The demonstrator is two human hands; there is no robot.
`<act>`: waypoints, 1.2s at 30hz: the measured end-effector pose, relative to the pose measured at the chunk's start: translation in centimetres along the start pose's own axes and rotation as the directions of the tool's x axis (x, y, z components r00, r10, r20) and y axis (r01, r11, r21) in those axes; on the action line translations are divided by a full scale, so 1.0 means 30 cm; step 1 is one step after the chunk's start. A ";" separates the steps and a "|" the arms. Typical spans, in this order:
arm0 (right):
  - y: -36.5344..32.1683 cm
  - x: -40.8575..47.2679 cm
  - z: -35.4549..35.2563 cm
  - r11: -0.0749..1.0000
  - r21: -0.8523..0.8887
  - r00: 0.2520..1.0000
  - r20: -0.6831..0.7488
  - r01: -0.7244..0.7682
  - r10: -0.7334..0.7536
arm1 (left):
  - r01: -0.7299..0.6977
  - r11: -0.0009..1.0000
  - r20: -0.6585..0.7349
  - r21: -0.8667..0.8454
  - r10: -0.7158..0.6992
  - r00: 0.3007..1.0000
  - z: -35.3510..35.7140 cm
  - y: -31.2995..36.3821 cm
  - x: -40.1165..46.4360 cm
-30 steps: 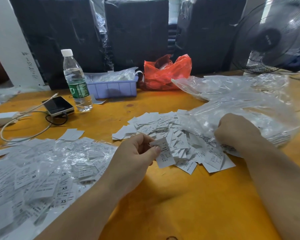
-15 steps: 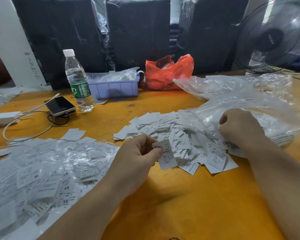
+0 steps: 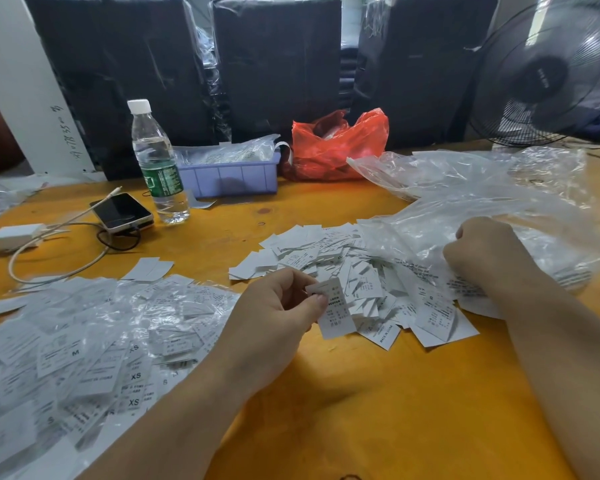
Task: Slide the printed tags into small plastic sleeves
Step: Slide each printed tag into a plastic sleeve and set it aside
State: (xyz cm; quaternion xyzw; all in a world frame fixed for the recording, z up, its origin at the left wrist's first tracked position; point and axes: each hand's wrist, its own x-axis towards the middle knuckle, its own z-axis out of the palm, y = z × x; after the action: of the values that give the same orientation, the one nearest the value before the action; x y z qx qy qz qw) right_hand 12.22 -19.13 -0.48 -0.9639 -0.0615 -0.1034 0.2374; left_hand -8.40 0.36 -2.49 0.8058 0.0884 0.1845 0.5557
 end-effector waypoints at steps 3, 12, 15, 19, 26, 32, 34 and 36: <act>-0.011 -0.008 -0.011 1.000 0.016 0.998 -0.053 0.024 -0.024 | -0.005 1.000 -0.001 0.004 0.005 1.000 -0.002 -0.002 0.001; -0.025 -0.029 -0.027 0.982 0.083 0.967 -0.202 0.172 -0.152 | -0.002 1.000 -0.013 0.010 0.002 1.000 -0.002 0.001 -0.001; -0.032 -0.033 -0.015 0.988 0.052 0.982 -0.125 0.147 -0.140 | -0.002 1.000 -0.013 0.010 0.002 1.000 -0.003 -0.001 -0.001; -0.035 -0.035 -0.010 0.993 0.028 0.992 -0.053 0.113 -0.112 | 0.004 1.000 -0.013 0.000 -0.004 1.000 -0.005 -0.012 0.006; -0.033 -0.031 -0.010 0.993 0.041 0.993 -0.046 0.112 -0.110 | 0.006 1.000 -0.017 0.028 -0.006 1.000 -0.001 -0.023 0.009; -0.032 -0.032 -0.014 0.993 0.038 0.992 -0.047 0.115 -0.113 | 0.013 1.000 -0.034 -0.017 -0.014 0.999 0.006 -0.024 0.013; -0.031 -0.030 -0.014 0.991 0.047 0.990 -0.065 0.126 -0.123 | 0.012 1.000 -0.030 -0.019 -0.013 0.999 0.007 -0.025 0.013; -0.030 -0.030 -0.013 0.987 0.061 0.985 -0.102 0.146 -0.139 | 0.012 1.000 -0.024 -0.019 -0.012 1.000 0.007 -0.026 0.013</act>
State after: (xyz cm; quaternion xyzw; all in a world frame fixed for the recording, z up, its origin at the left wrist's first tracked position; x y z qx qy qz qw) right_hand 11.14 -18.60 0.06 -0.9423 -0.1222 -0.1648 0.2647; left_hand -7.92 0.61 -3.19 0.7978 0.0981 0.1915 0.5632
